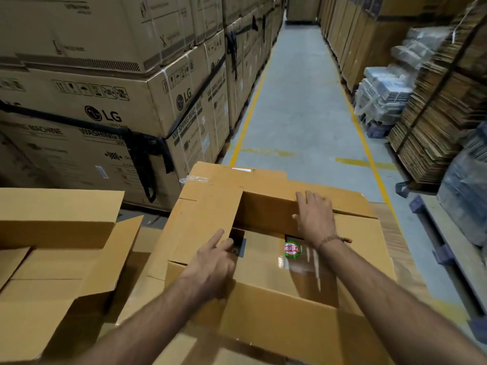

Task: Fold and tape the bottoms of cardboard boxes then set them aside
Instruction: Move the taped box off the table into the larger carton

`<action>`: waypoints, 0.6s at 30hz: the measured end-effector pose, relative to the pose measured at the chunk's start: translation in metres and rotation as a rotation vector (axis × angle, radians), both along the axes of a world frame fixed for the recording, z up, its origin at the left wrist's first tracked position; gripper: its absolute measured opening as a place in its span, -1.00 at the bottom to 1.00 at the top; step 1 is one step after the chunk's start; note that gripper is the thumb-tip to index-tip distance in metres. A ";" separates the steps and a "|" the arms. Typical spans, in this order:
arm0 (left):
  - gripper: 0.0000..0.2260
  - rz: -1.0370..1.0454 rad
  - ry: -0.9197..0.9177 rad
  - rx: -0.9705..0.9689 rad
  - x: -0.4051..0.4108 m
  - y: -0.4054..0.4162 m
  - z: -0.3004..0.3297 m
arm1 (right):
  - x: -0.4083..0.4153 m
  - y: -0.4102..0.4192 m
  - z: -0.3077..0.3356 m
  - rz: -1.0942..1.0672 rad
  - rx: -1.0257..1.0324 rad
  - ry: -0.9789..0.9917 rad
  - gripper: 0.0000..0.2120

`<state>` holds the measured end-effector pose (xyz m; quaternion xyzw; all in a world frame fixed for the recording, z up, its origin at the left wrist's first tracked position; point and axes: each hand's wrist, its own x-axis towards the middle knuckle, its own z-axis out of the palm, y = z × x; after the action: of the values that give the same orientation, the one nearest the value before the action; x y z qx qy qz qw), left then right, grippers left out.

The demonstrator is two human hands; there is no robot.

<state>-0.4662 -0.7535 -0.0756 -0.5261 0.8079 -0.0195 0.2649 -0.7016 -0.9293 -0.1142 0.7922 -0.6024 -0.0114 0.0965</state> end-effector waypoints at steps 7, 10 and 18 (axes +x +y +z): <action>-0.37 0.379 0.082 -0.396 0.039 0.008 0.039 | -0.011 0.088 -0.014 -0.271 0.191 0.197 -0.71; -0.47 0.623 0.037 -0.501 0.052 0.007 0.041 | -0.032 0.096 -0.007 -0.242 0.169 0.201 -0.74; -0.37 0.756 -0.031 -0.410 0.066 -0.001 -0.007 | -0.074 0.106 0.040 -0.207 0.001 0.178 -0.74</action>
<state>-0.3999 -0.7547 -0.0828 -0.8267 0.5335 -0.0890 0.1552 -0.7752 -0.8231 -0.0746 0.7219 -0.6698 -0.0918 0.1477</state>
